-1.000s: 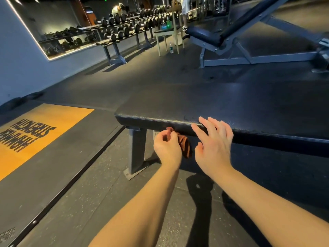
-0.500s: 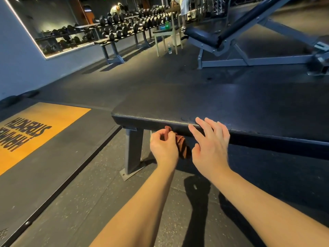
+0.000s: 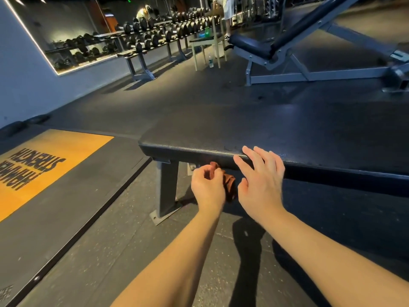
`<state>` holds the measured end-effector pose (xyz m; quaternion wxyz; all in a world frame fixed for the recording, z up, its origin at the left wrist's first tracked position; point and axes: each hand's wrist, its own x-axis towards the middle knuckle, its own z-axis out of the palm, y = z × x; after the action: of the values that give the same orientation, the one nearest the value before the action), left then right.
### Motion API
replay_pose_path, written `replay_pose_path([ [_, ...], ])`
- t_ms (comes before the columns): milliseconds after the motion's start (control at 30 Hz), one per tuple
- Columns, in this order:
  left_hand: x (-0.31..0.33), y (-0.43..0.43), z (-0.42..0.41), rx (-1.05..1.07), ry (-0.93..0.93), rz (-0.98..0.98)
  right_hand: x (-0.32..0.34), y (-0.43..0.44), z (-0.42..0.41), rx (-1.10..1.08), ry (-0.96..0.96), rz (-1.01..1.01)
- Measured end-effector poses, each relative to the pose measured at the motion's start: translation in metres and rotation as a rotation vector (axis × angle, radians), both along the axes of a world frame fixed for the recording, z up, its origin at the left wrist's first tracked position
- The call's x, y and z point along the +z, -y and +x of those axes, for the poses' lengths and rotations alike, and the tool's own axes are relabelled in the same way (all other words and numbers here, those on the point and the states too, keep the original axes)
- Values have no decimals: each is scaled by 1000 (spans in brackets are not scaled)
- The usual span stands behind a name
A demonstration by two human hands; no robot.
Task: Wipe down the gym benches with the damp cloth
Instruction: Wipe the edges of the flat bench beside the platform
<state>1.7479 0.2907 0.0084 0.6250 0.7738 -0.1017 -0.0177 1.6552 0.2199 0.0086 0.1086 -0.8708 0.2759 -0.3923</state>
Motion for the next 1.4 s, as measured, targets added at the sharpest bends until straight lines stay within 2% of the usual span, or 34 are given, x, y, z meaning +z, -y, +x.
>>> replay_pose_path([
  [100,2,-6,5,-5,-3,16,2,1,-4,35,-16,6],
  [233,37,-24,53,221,7,-237,11,7,-19,130,0,38],
  [333,40,-21,63,202,-11,-201,16,15,-40,48,85,31],
  [467,24,-2,15,141,70,-158,13,25,-54,-86,31,22],
  [667,-3,18,-50,-166,164,-37,10,19,-46,-139,40,65],
  [767,8,11,-32,-71,175,-55,6,22,-50,-107,30,47],
  [867,30,-4,15,158,45,-208,3,24,-54,-90,8,28],
  [933,39,-7,33,205,13,-225,3,25,-54,-93,-11,28],
  [1133,28,18,-21,94,163,-194,7,21,-54,-89,-18,61],
  [1300,14,20,-57,-139,198,-81,5,23,-55,-85,-22,42],
  [1400,14,7,-22,-19,140,-96,7,21,-55,-81,-27,59],
])
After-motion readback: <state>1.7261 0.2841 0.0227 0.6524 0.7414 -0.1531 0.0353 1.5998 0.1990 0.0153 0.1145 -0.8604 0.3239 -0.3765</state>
